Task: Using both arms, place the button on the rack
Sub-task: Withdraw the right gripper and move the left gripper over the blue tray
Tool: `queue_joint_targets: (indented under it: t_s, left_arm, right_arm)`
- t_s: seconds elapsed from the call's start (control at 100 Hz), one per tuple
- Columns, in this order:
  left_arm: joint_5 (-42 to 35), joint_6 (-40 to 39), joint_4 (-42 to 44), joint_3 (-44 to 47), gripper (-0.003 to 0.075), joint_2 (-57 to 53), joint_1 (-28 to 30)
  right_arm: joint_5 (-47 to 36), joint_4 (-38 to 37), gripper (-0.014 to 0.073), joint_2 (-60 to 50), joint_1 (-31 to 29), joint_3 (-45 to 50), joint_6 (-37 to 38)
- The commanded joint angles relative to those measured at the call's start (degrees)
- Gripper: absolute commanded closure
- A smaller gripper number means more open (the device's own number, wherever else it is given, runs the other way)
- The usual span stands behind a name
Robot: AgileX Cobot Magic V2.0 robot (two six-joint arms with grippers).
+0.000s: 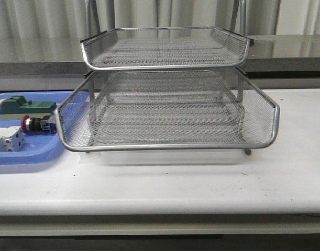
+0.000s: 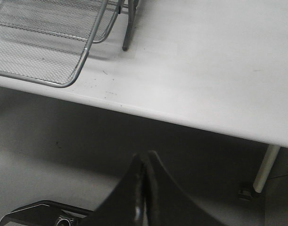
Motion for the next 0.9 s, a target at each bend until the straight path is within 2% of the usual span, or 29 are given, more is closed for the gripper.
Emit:
queue_joint_targets:
  t_s: [0.0, 0.3, 0.6, 0.89]
  left_arm:
    - [4.6, -0.5, -0.6, -8.7, 0.0740, 4.5, -0.3]
    - [18.0, -0.5, 3.3, -28.8, 0.0740, 25.9, -0.3]
    - [29.9, -0.2, 4.4, -43.6, 0.0740, 49.6, -0.3]
    - [32.6, 5.8, 4.4, -51.5, 0.0739, 66.2, -0.3]
  right_arm:
    - [-2.9, 0.8, 0.0655, 0.1, 0.2, -1.7, 0.0]
    - [-2.9, 0.8, 0.0655, 0.1, 0.2, -1.7, 0.0]
    - [-2.9, 0.8, 0.0655, 0.1, 0.2, -1.7, 0.0]
    - [-2.9, 0.8, 0.0655, 0.1, 0.2, -1.7, 0.0]
